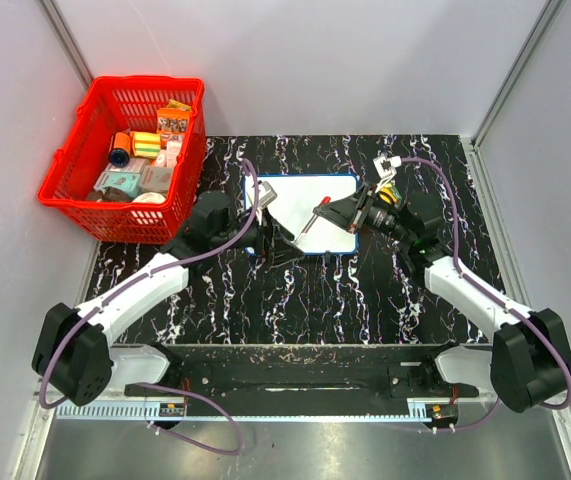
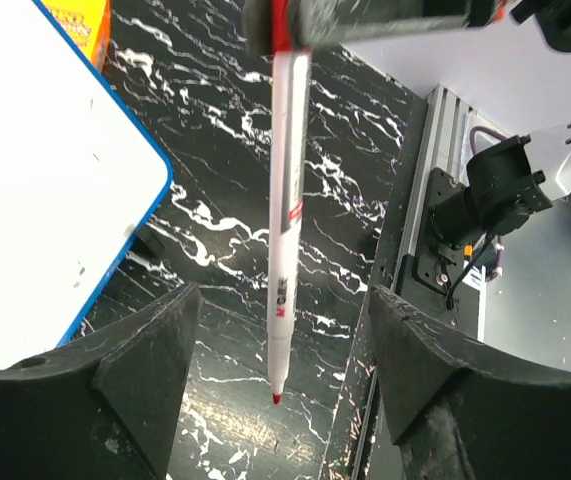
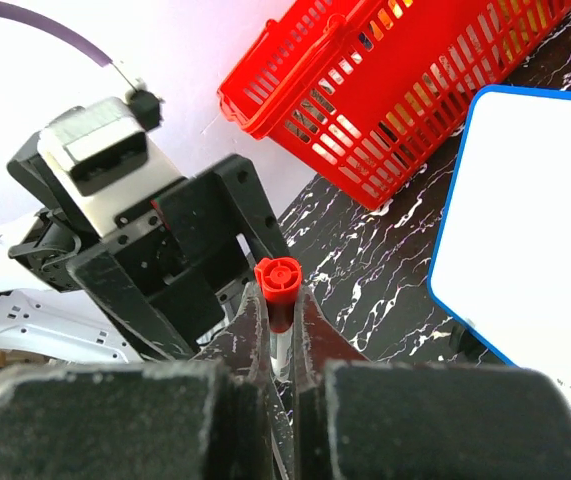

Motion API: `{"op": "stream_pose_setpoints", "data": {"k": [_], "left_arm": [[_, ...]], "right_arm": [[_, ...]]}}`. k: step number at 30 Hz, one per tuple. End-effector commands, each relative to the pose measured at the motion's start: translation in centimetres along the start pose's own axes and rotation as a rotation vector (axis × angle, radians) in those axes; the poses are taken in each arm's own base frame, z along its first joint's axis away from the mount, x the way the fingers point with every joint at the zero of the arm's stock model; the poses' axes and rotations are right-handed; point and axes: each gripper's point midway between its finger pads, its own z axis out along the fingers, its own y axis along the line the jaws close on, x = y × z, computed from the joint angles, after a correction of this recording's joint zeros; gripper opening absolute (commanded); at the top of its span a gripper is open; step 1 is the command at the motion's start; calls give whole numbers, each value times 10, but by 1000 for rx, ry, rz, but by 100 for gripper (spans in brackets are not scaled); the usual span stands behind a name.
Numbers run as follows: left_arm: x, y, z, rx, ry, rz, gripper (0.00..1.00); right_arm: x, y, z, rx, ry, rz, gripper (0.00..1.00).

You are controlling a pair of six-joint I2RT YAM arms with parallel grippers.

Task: Write a sentence on the whiteboard
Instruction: Pick up the whiteboard marker at the center of the board.

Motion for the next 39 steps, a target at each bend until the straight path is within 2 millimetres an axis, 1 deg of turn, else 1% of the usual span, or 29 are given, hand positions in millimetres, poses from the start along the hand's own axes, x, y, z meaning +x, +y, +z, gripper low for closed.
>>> {"op": "stream_pose_setpoints", "data": {"k": [1,3,4,6,7,9,11,12,13,14,15,16,17,18,19,21,23,25,27,28,30,31,32,33,34,35,36,37,39], "left_arm": [[6,3,2,9,3,14,69],[9,4,3,17,7,10,64],[8,3,3,19,4,12,56],[10,4,6,29,15,0,45],[7,4,8,35,12,0,35],[7,3,11,56,22,-13,20],[1,3,12,56,10,-11,0],[-3,1,12,58,0,-5,0],[-7,0,11,59,-9,2,0],[-11,1,11,47,-17,6,0],[-15,-1,9,45,-28,17,0],[-14,-1,8,39,-18,21,0],[-21,-2,7,34,-25,36,0],[-23,-3,5,36,-22,42,0],[-21,-4,4,38,-2,44,0],[-27,-8,2,44,-1,60,0],[-27,-16,-1,70,10,79,0],[-28,-21,-5,94,13,103,0],[-27,-28,-8,113,29,110,0],[-24,-34,-11,141,47,111,0],[-28,-42,-16,163,55,128,0],[-26,-46,-19,182,66,131,0],[-27,-49,-21,184,61,139,0],[-28,-51,-23,191,60,147,0],[-29,-51,-23,191,59,152,0],[-30,-53,-24,195,55,156,0],[-30,-54,-24,198,55,156,0],[-31,-55,-24,201,53,156,0],[-33,-56,-24,206,53,154,0]], "right_arm": [[-27,25,0,-36,-68,-85,0],[-28,27,-1,-39,-71,-90,0],[-28,27,-1,-40,-72,-92,0],[-27,28,-1,-46,-73,-94,0],[-28,28,-1,-47,-74,-92,0],[-27,28,-1,-49,-70,-88,0],[-25,29,-1,-53,-63,-90,1],[-25,29,-1,-55,-61,-92,4],[-24,28,-1,-53,-58,-91,9],[-23,28,-2,-56,-53,-93,29],[-22,30,-2,-63,-50,-101,40],[-21,30,-3,-66,-47,-106,55],[-20,34,-4,-85,-42,-116,67],[-19,37,-5,-97,-36,-128,84],[-19,39,-6,-103,-32,-136,89],[-15,45,-7,-136,-8,-159,96],[-11,51,-8,-174,28,-169,96],[-9,58,-9,-214,59,-179,96],[-7,61,-9,-239,85,-172,93],[-9,67,-12,-272,95,-184,87],[-10,73,-15,-308,108,-133,86],[-14,81,-19,-357,96,-159,75],[-14,79,-19,-368,97,-141,70],[-14,84,-21,-386,106,-93,67],[-15,92,-24,-435,102,-125,64],[-13,88,-21,-442,114,-101,63],[-12,90,-22,-456,127,-57,61],[-13,95,-24,-486,123,-76,60],[-10,90,-21,-489,136,-30,59]]}}
